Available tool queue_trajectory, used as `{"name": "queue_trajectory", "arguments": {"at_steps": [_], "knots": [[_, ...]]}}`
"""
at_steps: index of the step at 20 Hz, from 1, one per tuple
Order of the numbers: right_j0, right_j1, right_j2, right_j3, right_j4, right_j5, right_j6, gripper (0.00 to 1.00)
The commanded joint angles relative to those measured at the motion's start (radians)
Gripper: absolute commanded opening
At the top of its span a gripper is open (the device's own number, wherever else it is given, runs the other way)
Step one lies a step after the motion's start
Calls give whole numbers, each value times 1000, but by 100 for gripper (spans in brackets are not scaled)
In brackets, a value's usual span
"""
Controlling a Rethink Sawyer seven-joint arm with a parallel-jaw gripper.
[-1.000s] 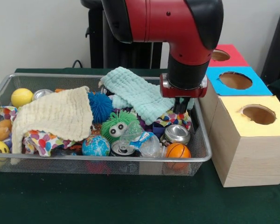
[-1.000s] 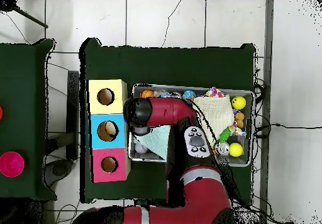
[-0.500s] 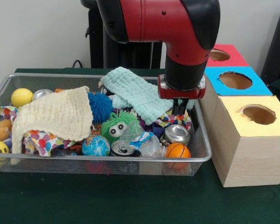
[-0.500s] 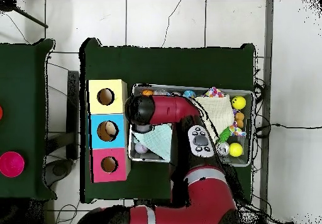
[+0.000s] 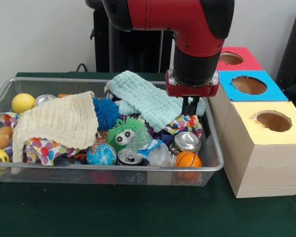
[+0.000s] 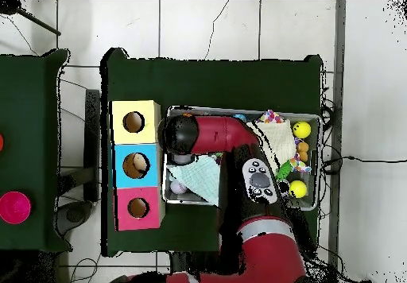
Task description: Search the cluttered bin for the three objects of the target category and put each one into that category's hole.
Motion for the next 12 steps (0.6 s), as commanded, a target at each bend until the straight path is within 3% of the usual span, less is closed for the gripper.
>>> {"name": "queue_trajectory", "arguments": {"at_steps": [1, 8, 12], "knots": [[-11, 39, 84, -74, -40, 119, -95, 0], [-16, 131, 91, -166, -51, 155, -117, 0], [-13, 145, 91, -205, -52, 192, -117, 0]]}}
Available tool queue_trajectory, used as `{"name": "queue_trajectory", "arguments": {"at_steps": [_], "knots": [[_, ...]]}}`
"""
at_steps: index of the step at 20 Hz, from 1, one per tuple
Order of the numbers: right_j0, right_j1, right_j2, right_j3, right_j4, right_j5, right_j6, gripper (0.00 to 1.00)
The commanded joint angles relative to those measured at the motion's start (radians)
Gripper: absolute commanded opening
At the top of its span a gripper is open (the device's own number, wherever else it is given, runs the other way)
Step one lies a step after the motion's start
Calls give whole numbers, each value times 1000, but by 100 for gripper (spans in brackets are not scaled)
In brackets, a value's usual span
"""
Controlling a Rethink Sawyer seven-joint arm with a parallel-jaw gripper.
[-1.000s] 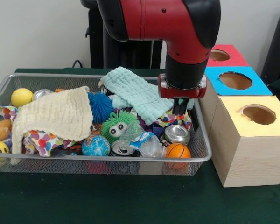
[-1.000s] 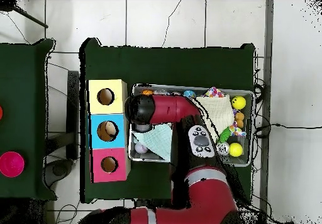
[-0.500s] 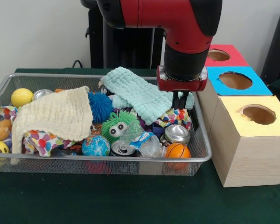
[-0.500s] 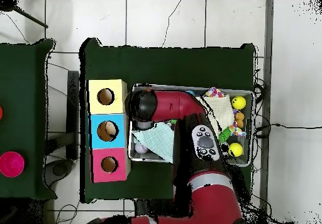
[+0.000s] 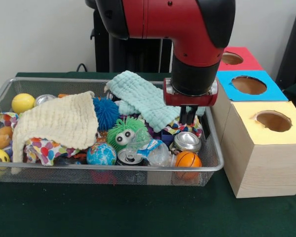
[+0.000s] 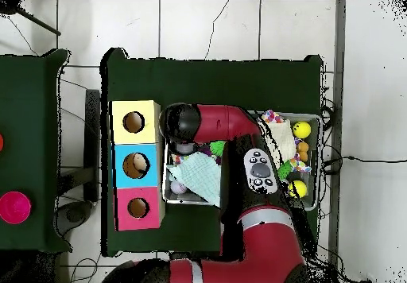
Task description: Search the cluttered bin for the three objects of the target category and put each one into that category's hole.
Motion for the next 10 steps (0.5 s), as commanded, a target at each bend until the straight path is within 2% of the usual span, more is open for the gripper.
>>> {"name": "queue_trajectory", "arguments": {"at_steps": [1, 10], "knots": [[-13, 93, 88, -106, -36, 149, -120, 0], [-63, 66, 107, -85, -49, 139, -173, 0]]}}
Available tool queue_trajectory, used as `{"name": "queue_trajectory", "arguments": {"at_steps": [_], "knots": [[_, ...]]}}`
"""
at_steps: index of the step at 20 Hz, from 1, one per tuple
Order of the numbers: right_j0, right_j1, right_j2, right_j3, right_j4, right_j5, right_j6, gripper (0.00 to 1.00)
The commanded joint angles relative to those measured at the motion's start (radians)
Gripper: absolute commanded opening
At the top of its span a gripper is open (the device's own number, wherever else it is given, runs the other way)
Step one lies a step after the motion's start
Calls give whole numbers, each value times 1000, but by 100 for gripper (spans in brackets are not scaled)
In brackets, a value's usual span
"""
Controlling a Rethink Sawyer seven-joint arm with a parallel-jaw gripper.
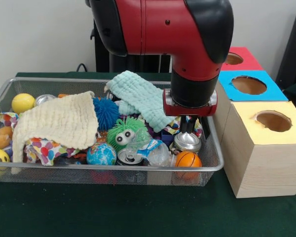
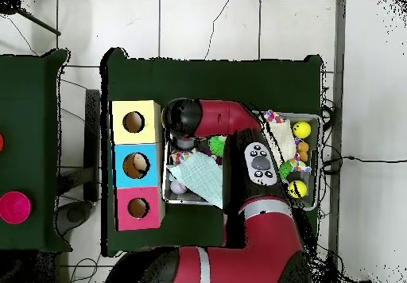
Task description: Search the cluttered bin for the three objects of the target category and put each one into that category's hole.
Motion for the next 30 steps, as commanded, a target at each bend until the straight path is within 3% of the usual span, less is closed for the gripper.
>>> {"name": "queue_trajectory", "arguments": {"at_steps": [1, 8, 16, 30], "knots": [[-56, 1, 84, -21, -44, 108, -179, 0], [-125, -122, 93, 94, -58, 116, -238, 0], [-188, -164, 127, 164, -80, 103, -252, 0], [-238, 27, 203, -6, -166, 91, -298, 0]]}}
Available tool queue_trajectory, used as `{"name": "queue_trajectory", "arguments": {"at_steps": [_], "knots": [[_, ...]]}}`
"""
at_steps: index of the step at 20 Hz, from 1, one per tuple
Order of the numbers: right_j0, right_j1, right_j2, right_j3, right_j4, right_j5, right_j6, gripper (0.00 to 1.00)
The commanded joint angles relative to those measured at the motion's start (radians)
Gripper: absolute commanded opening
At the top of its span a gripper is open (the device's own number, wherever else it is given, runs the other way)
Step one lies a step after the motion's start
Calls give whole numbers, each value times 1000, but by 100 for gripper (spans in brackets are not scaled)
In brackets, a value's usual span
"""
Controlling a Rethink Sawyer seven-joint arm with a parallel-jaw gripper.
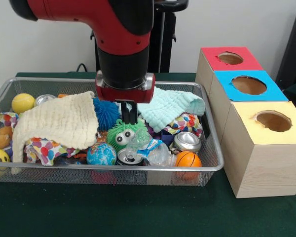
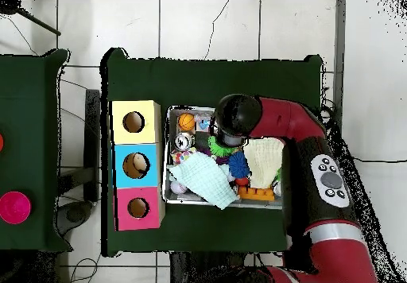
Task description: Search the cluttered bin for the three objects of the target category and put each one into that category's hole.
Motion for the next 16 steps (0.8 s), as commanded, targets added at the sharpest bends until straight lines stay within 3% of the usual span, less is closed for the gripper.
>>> {"name": "queue_trajectory", "arguments": {"at_steps": [1, 9, 16], "knots": [[-20, 129, 125, -43, -71, 73, -298, 0], [-16, 134, 143, -68, -94, 110, -286, 0], [-37, 119, 155, -33, -105, 96, -271, 0]]}}
